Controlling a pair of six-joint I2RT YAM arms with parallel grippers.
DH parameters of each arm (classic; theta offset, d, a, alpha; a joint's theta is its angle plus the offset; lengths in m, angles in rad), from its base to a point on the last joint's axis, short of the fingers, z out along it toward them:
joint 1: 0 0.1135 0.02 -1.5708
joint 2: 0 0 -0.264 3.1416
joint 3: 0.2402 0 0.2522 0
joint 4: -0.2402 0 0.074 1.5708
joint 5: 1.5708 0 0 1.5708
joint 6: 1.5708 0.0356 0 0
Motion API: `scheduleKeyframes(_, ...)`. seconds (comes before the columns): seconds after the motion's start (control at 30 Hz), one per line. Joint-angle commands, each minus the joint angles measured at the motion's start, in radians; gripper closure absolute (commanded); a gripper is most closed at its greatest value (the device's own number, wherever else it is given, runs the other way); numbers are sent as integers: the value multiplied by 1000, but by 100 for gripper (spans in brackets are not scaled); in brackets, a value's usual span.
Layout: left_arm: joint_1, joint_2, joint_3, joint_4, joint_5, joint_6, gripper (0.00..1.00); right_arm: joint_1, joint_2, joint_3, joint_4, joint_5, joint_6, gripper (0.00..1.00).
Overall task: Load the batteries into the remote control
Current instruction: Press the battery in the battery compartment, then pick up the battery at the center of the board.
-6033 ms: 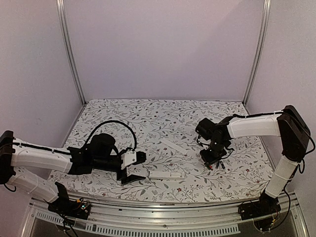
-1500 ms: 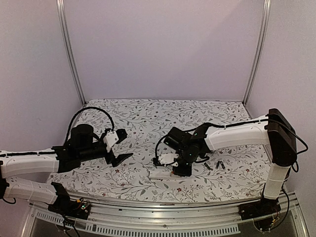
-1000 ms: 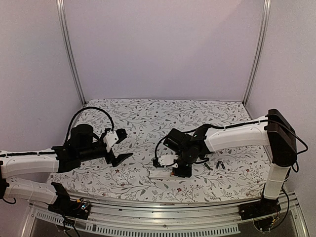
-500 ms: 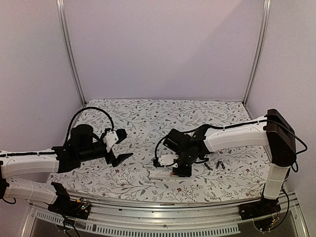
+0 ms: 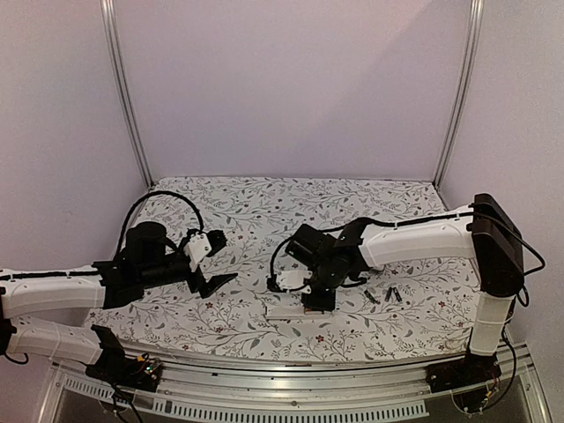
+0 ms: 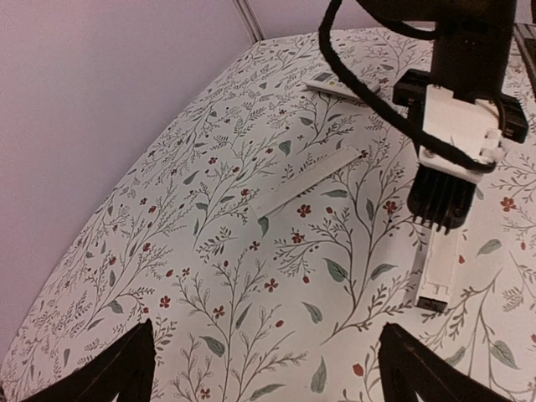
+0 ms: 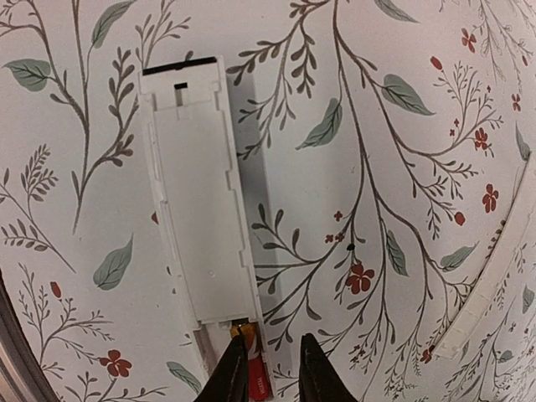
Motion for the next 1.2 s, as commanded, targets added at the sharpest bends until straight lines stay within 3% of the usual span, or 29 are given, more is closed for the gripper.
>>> scheduleKeyframes(0.0,13,-15,-17,15,15,4,7,7,-37,22,-11,-10,17,78)
scheduleKeyframes(0.27,13,-3,-13,21,25,-1,8,-45,-90,101,-60,22,149,78)
scheduleKeyframes(0.5,13,-6,-10,23,34,-10,8,-271,-172,29,-162,69,566,77)
scheduleKeyframes(0.7,13,1,-7,25,44,-16,7,-305,-191,-110,-245,51,713,50)
scheduleKeyframes(0.8,13,8,-5,27,49,-19,7,-308,-182,-157,-252,52,739,44)
scheduleKeyframes(1.17,13,5,-10,27,50,-19,7,-317,-129,-214,-206,32,732,56)
